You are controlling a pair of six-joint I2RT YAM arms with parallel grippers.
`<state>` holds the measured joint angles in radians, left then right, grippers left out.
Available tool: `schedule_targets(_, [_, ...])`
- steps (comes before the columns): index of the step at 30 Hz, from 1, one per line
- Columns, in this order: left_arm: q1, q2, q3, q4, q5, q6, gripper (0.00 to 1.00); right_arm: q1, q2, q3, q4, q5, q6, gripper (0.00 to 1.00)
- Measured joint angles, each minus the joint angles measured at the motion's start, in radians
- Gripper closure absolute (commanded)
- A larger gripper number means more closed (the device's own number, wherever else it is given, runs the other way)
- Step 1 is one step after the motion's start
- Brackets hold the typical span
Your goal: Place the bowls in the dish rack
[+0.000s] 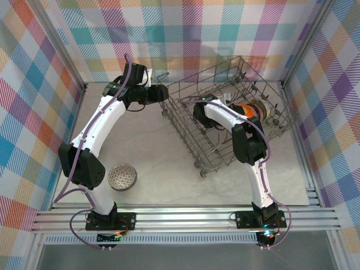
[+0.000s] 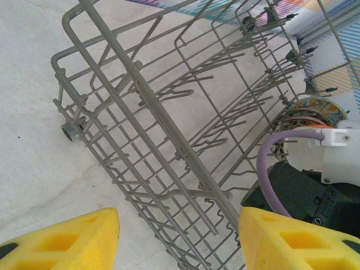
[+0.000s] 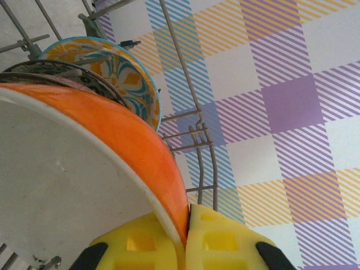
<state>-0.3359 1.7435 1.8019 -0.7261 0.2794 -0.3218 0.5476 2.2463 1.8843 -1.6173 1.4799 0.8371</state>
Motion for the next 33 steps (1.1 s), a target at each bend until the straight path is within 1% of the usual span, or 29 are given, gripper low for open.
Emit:
schedule_targets(8, [0.0,-0.01,-0.02,0.001,0.0,-0.001,0.42,0.001,0.03,0.042,0.0,-0.026,-0.016,0.85])
schedule_targets(10, [0.0,-0.013,-0.027,0.004,0.0,-0.004,0.42,0.001,0.037,0.052,0.0,-0.032,-0.019,0.75])
schedule_targets(21, [0.0,-0.029,-0.052,0.024,0.0,-0.024,0.42,0.001,0.097,0.089,0.0,-0.084,-0.019,0.73])
schedule_targets(23, [0.0,-0.032,-0.053,0.024,0.0,-0.027,0.42,0.001,0.097,0.098,0.001,-0.086,-0.018,0.54])
schedule_targets(24, [0.0,-0.033,-0.053,0.024,0.0,-0.029,0.42,0.001,0.097,0.105,0.005,-0.089,-0.019,0.52])
schedule_targets(27, [0.0,-0.033,-0.056,0.025,0.0,-0.031,0.41,0.001,0.097,0.125,0.002,-0.091,-0.031,0.38])
schedule_targets(29, [0.0,-0.033,-0.058,0.025,0.0,-0.031,0.41,0.001,0.097,0.135,0.0,-0.087,-0.035,0.35])
schedule_targets(30, [0.0,-0.033,-0.058,0.025,0.0,-0.031,0.41,0.001,0.096,0.141,0.0,-0.086,-0.038,0.33])
schedule_targets(33, [0.0,-0.033,-0.058,0.025,-0.002,-0.031,0.42,0.001,0.09,0.153,0.001,-0.092,-0.06,0.3])
